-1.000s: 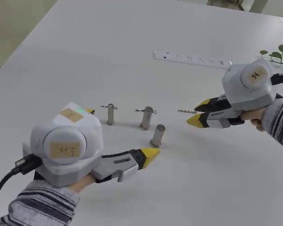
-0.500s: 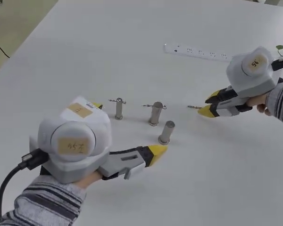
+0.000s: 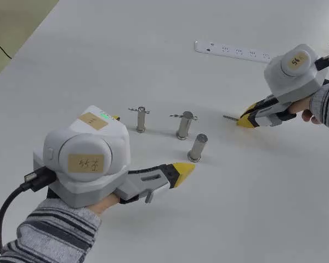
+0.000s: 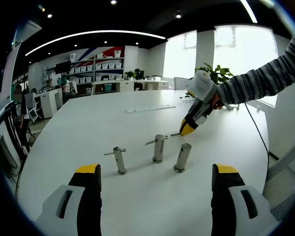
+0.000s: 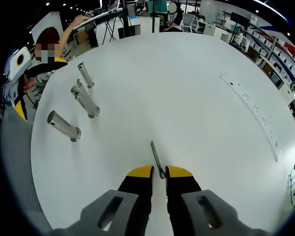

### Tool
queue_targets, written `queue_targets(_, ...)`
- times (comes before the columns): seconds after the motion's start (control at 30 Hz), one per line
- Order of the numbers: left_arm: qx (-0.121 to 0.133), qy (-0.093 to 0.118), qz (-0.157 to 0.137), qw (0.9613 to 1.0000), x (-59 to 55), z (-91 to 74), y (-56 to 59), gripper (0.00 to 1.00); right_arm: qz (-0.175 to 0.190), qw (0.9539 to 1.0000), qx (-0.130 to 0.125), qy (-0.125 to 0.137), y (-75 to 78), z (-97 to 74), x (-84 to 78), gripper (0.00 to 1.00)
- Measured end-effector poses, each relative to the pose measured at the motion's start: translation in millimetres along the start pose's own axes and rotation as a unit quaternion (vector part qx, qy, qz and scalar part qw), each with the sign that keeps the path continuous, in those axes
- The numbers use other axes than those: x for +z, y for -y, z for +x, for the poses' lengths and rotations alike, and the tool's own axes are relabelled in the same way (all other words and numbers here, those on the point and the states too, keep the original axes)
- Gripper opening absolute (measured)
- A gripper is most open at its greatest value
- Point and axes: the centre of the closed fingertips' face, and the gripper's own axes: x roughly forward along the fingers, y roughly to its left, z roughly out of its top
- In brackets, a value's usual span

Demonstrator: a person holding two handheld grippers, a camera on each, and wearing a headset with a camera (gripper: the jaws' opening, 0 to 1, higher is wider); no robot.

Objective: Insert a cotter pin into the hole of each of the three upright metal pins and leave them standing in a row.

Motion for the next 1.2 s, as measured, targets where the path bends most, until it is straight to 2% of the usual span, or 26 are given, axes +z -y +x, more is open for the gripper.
queue_targets(0.07, -0.003, -0.001, 0.0, 1.0, -0.8, 0.6, 1.2, 0.92, 0.0, 1.0, -0.005, -0.003, 1.5, 0.4, -1.4, 0.0)
queue_targets(0.13, -0.009, -0.007, 0.0, 0.9999, -3.4, 0.8, 3.8, 0.9, -0.004, 1.0, -0.007, -0.003, 2.6, 0.8, -1.7, 0.0)
queue_targets(0.27, -0.009, -0.006, 0.002, 0.9999, -3.0, 0.4, 3.9, 0.9, -0.004, 0.9999, -0.012, -0.007, 1.3, 1.0, -2.0, 0.0)
queue_targets(0.4, -0.004, -0.006, 0.0, 1.0, -3.6, -0.9, 1.4, 0.88, 0.006, 0.9998, -0.012, 0.013, -3.7, 0.8, 0.7, 0.0)
queue_targets(0.63, -0.003, -0.007, 0.002, 1.0, -4.1, -2.2, 2.5, 0.85, -0.012, 0.999, -0.025, 0.035, -14.4, -11.3, 6.1, 0.0)
queue_targets(0.9, -0.018, -0.011, 0.004, 0.9998, -5.2, -1.1, 9.1, 0.79, -0.059, 0.9953, -0.031, 0.07, -38.1, -34.4, 21.6, 0.0)
queue_targets(1.07, -0.028, -0.012, 0.001, 0.9995, -3.7, -2.2, 12.5, 0.72, -0.098, 0.9912, -0.027, 0.085, -61.0, -46.7, 29.9, 0.0)
queue_targets(1.2, -0.034, -0.012, 0.004, 0.9993, -0.3, -2.2, 16.3, 0.7, -0.121, 0.9873, -0.027, 0.099, -76.9, -53.9, 36.6, 0.0)
